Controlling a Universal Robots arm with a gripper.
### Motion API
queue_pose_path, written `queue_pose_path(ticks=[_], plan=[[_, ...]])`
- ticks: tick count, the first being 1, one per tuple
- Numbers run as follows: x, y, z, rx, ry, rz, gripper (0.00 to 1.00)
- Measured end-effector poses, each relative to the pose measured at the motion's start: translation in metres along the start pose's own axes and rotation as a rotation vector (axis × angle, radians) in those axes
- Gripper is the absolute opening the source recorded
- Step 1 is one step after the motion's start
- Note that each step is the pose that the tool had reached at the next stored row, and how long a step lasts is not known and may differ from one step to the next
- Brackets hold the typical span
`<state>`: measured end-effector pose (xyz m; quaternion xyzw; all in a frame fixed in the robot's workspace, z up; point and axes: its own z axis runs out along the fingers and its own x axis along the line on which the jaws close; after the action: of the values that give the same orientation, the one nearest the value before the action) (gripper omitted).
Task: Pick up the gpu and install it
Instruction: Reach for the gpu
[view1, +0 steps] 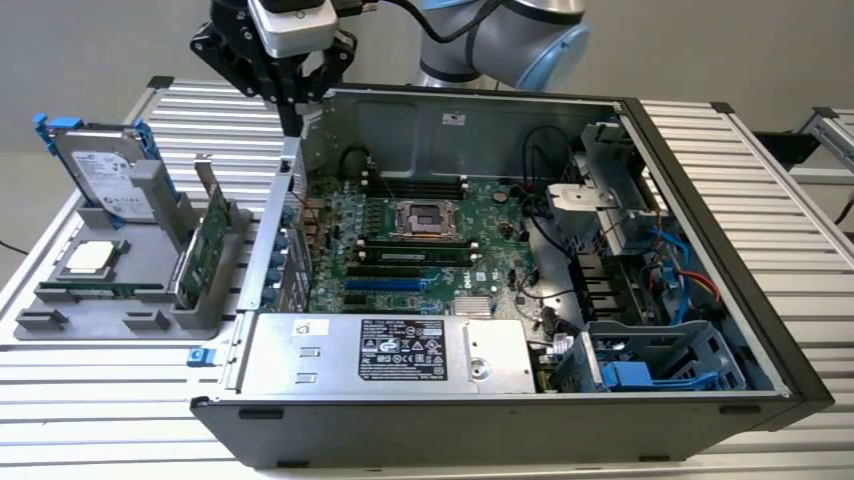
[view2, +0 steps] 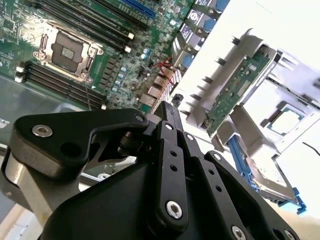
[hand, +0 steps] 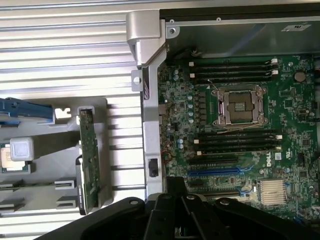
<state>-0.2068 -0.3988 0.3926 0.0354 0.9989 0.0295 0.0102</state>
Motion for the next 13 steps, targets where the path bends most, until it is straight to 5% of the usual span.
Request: queue_pose_path(ticks=[13], plan=[[0.0101,-0.0007,-0.0002,0.0000,0.0000,0.000,0.00]])
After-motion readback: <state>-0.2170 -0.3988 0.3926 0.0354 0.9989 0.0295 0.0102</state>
